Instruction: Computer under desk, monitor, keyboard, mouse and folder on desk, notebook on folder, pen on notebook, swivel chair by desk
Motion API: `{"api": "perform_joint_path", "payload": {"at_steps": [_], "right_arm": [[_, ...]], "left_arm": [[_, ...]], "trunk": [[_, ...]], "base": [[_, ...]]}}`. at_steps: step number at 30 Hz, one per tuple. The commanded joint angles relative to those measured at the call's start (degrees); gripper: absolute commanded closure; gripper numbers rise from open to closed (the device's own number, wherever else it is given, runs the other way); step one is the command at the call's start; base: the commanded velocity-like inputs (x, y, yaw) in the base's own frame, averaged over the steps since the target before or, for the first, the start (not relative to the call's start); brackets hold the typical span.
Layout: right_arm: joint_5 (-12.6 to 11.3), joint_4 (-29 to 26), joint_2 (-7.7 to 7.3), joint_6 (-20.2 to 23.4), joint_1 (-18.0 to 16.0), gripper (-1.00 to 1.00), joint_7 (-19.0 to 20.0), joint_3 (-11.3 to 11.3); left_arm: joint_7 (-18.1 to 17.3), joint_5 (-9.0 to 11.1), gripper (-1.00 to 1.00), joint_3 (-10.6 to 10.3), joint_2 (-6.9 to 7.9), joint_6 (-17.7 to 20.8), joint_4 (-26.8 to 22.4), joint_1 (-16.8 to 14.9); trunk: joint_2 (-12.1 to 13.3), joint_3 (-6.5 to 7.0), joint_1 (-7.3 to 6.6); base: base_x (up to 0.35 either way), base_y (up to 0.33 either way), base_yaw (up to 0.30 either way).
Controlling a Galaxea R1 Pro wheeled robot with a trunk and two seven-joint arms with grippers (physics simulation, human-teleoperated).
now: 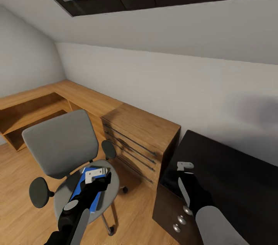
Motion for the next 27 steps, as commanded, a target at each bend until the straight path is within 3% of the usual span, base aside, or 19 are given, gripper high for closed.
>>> {"api": "perform_joint_path", "payload": {"at_steps": [1, 10, 16, 27], "right_arm": [[0.59, -0.1, 0.08, 0.32, -0.04, -1.0, 0.15, -0.26], [0.53, -0.1, 0.08, 0.32, -0.04, -1.0, 0.28, -0.26], [0.53, -0.1, 0.08, 0.22, -0.04, -1.0, 0.34, -0.26], [0.51, -0.1, 0.08, -1.2, -0.04, -1.0, 0.25, -0.26]], "left_arm": [[0.52, 0.61, -1.0, -0.08, 0.01, 0.24, -0.08, -0.04], [0.52, 0.61, -1.0, -0.07, -0.01, 0.24, -0.08, -0.04], [0.52, 0.61, -1.0, -0.07, 0.0, 0.29, -0.08, -0.04], [0.52, 0.53, -1.0, -0.15, -0.02, 0.33, -0.07, -0.04]], "trunk": [[0.31, 0.07, -0.22], [3.92, 1.69, -2.19], [3.92, 1.69, -2.19], [3.92, 1.69, -2.19]], "base": [[-0.231, 0.0, 0.0], [-0.306, 0.0, 0.0], [-0.178, 0.0, 0.0], [-0.025, 0.0, 0.0]]}}
